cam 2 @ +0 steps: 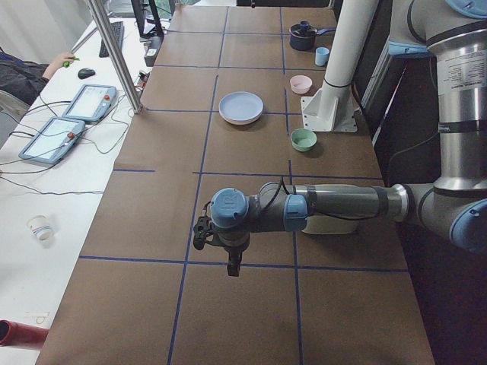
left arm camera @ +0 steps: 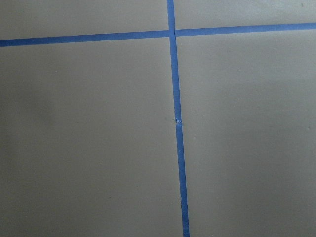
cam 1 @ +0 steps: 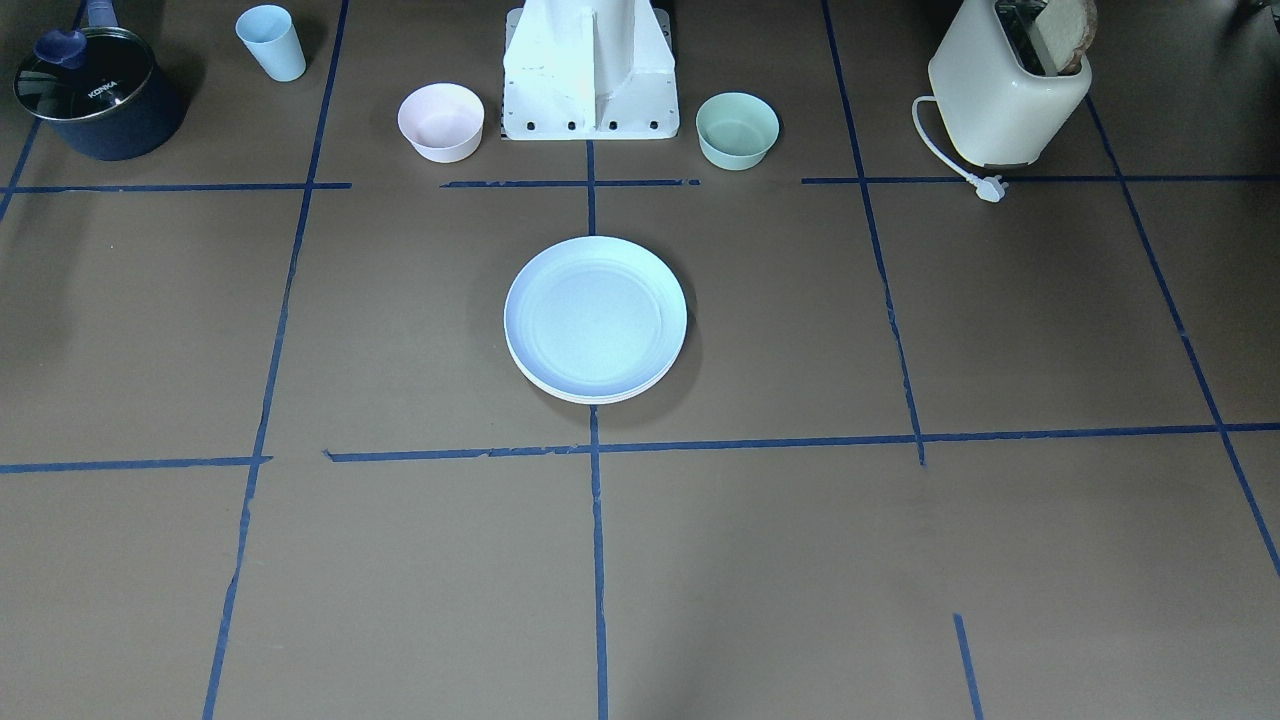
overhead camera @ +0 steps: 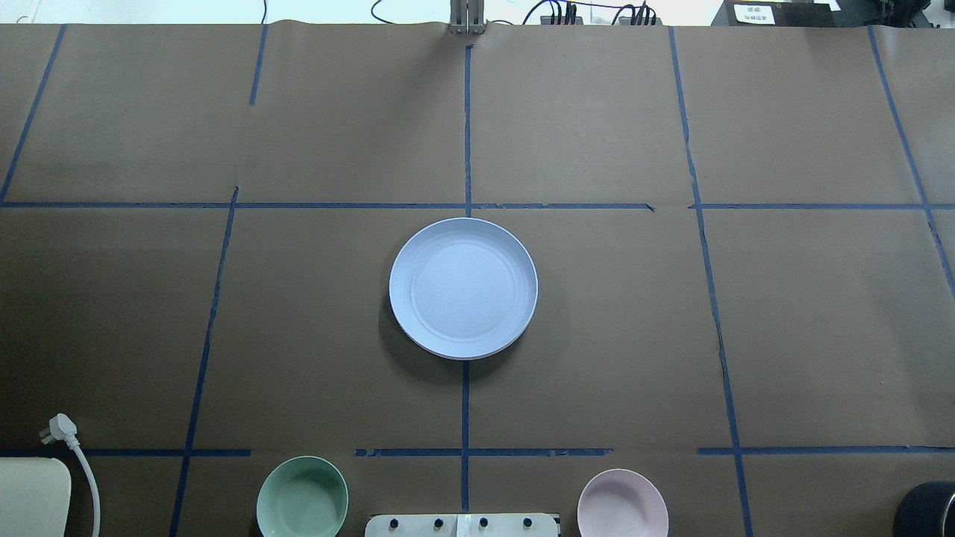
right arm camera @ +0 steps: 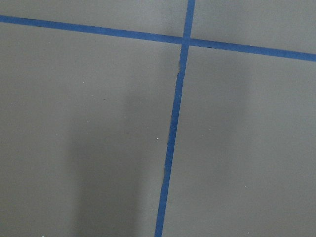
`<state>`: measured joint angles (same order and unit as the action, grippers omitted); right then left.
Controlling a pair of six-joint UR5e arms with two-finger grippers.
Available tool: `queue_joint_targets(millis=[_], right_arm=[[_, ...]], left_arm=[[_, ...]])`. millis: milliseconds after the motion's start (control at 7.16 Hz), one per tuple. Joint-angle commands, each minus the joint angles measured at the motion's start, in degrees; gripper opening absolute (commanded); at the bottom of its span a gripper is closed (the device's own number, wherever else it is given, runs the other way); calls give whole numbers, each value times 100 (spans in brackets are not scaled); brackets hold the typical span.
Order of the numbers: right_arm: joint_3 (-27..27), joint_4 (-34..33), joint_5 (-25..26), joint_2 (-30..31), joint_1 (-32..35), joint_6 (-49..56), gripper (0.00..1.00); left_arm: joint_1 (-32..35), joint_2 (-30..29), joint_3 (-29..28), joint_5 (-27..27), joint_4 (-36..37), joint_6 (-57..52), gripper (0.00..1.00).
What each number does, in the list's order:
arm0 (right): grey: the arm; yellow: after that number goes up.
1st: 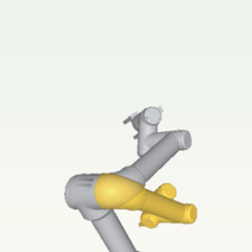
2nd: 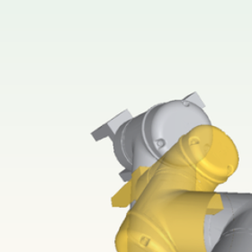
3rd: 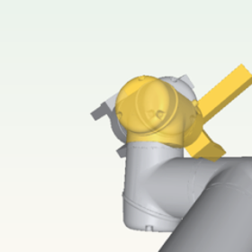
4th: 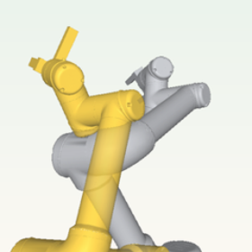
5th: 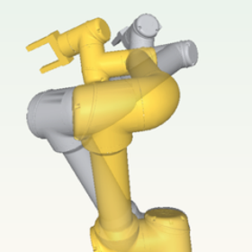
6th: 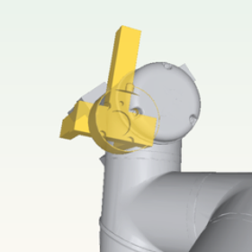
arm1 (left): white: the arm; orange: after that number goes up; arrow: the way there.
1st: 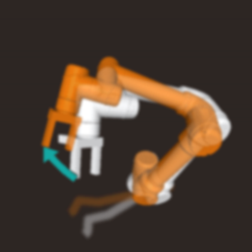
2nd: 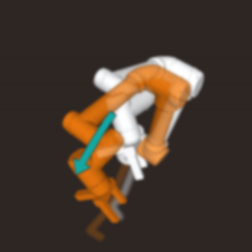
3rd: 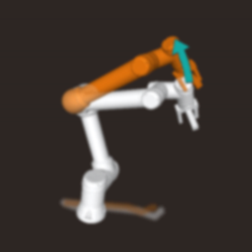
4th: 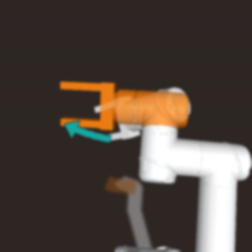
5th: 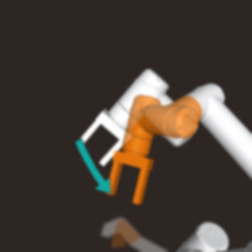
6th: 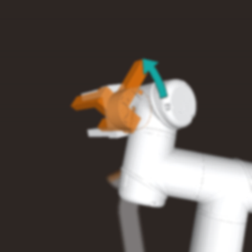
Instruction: Stack three plates with pink and blue
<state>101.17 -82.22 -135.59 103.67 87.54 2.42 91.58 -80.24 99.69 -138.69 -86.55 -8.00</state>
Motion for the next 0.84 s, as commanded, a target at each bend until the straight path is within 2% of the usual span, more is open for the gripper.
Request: queue_joint_targets(millis=[0,699], right_arm=[[-9,119,-2,57,-9,65,100],[-9,128,-20,57,-9,-23,100]], left_arm=[[0,0,-2,0,7,0,100],[0,-9,24,0,-2,0,100]])
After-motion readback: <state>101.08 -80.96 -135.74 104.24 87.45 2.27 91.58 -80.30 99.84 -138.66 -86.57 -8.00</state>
